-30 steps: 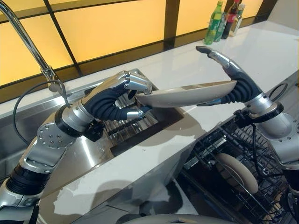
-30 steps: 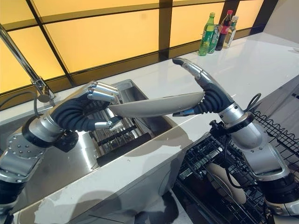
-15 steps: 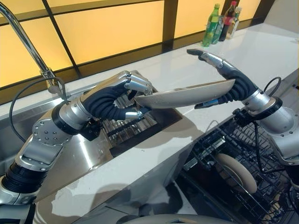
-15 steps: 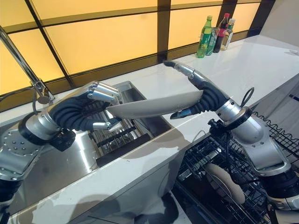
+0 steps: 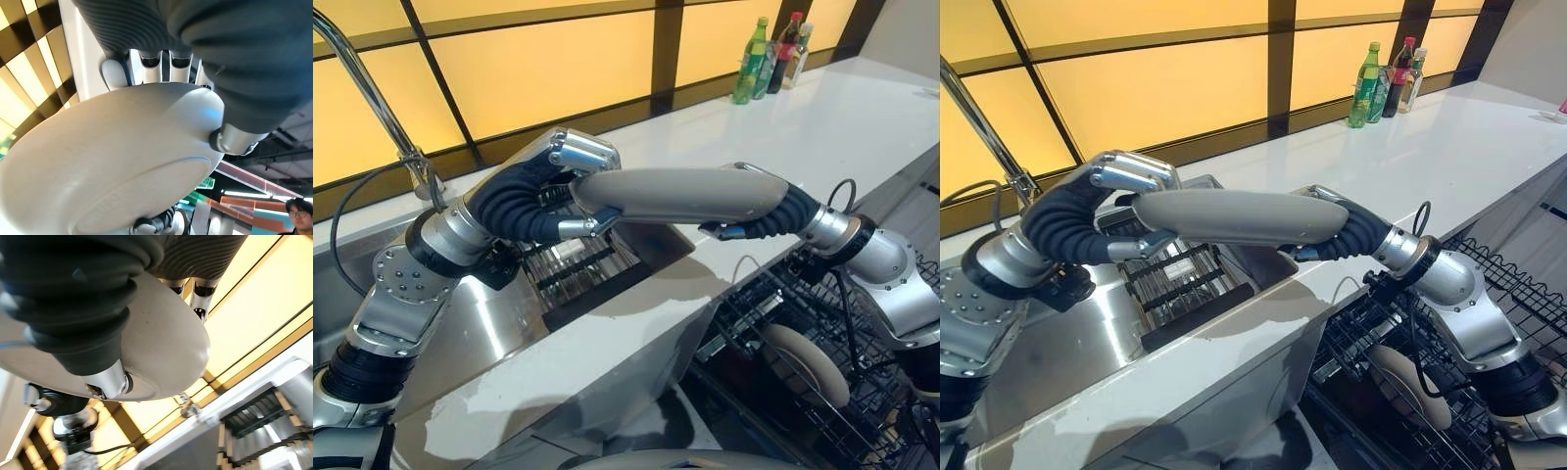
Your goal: Pick up plates and place into dishwasher.
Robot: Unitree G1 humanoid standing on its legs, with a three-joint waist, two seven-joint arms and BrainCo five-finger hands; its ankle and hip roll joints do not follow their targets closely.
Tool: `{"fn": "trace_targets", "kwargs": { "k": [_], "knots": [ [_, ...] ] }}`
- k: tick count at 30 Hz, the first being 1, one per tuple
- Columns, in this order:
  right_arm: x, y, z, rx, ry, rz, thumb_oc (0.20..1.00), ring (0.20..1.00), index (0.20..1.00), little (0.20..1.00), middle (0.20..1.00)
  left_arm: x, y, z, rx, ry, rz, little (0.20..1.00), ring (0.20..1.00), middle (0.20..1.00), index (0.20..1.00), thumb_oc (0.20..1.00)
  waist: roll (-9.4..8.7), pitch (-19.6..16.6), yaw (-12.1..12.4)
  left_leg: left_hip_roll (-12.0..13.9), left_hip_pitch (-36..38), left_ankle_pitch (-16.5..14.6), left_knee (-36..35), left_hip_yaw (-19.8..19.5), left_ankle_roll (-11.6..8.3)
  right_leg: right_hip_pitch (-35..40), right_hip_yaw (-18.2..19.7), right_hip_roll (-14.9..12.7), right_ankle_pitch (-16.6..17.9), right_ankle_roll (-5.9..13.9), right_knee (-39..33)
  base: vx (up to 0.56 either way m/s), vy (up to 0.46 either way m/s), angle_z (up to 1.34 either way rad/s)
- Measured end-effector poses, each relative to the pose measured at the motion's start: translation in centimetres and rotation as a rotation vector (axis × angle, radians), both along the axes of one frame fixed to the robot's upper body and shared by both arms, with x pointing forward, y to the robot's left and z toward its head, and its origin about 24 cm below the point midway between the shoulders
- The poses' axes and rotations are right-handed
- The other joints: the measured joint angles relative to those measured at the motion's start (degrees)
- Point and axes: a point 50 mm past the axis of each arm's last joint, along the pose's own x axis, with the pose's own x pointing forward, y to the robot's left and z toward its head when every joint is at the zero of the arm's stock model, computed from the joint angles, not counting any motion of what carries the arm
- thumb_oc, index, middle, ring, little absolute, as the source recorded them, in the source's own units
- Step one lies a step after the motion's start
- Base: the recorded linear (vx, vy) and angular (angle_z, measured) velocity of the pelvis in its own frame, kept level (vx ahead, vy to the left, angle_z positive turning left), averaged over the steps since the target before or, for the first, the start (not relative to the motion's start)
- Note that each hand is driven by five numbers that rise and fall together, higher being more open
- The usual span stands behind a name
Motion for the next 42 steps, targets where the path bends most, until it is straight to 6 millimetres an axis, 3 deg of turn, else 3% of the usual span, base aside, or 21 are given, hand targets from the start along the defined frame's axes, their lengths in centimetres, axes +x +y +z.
{"fn": "trace_targets", "kwargs": {
  "k": [15, 17, 18, 19, 29, 35, 42],
  "knots": [
    [-0.3, 0.8, -0.1, 0.07, -0.018, 0.048, 0.2, 0.2, 0.2, 0.2, 0.2, 0.0, -0.3, -0.1, -0.052, -0.001, -0.024, 0.2, 0.2, 0.2, 0.2, 0.2, 0.67, -0.58, -0.07, 0.14, 0.47, 0.0, -0.54, 0.76, 0.0, -0.08, 0.64, 0.13, 0.0, 0.0, -0.12, -0.01, -0.008, -0.02],
    [-0.3, 0.9, -0.1, 0.073, -0.019, 0.048, 0.2, 0.2, 0.2, 0.2, 0.2, 0.0, -0.4, -0.1, -0.054, 0.0, -0.024, 0.47, 0.47, 0.47, 0.47, 0.47, 0.79, -0.66, -0.07, 0.18, 0.47, 0.0, -0.56, 0.77, 0.0, -0.08, 0.65, 0.16, 0.01, -0.01, -0.14, 0.0, 0.0, 0.0],
    [-0.3, 0.9, -0.1, 0.076, -0.019, 0.049, 0.2, 0.2, 0.2, 0.2, 0.2, 0.0, -0.4, -0.1, -0.058, 0.001, -0.024, 0.831, 0.831, 0.831, 0.831, 0.831, 0.83, -0.69, -0.06, 0.19, 0.47, 0.0, -0.59, 0.79, 0.0, -0.07, 0.66, 0.17, 0.01, -0.02, -0.16, 0.0, 0.0, 0.0],
    [-0.3, 0.9, -0.1, 0.08, -0.025, 0.054, 0.2, 0.2, 0.2, 0.2, 0.2, 0.1, -0.4, -0.2, -0.061, 0.003, -0.019, 1.0, 1.0, 1.0, 1.0, 1.0, 0.87, -0.74, -0.07, 0.2, 0.49, 0.0, -0.62, 0.82, 0.0, -0.08, 0.68, 0.18, 0.02, -0.03, -0.18, 0.0, 0.0, 0.0],
    [-0.4, 0.7, 0.5, 0.17, -0.067, 0.029, 0.2, 0.2, 0.2, 0.2, 0.2, 0.7, 0.1, -0.2, -0.243, 0.024, 0.069, 1.0, 1.0, 1.0, 1.0, 1.0, 0.84, -0.78, -0.16, 0.35, 0.72, 0.0, -1.06, 1.91, 0.0, -0.29, 1.51, 0.36, 0.14, -0.14, -0.49, 0.0, 0.013, -0.04],
    [-0.6, -1.3, 1.0, 0.222, -0.101, -0.067, 0.2, 0.2, 0.2, 0.2, 0.2, 1.3, 2.8, -0.6, -0.436, 0.012, 0.241, 1.0, 1.0, 1.0, 1.0, 1.0, 0.81, -0.81, -0.27, 0.44, 0.88, 0.0, -1.4, 2.24, -0.01, -0.39, 2.03, 0.49, 0.22, -0.17, -0.68, 0.02, 0.029, -0.04],
    [-0.7, -3.6, 0.0, 0.226, -0.098, -0.226, 0.2, 0.2, 0.2, 0.2, 0.2, 1.3, 5.5, -1.5, -0.61, 0.022, 0.388, 1.0, 1.0, 1.0, 1.0, 1.0, 0.26, -1.1, -1.01, 0.56, 1.56, -0.01, -2.17, 2.53, 0.0, -0.28, 2.35, 0.61, 0.21, -0.14, -0.68, 0.04, 0.04, -0.03]
  ]
}}
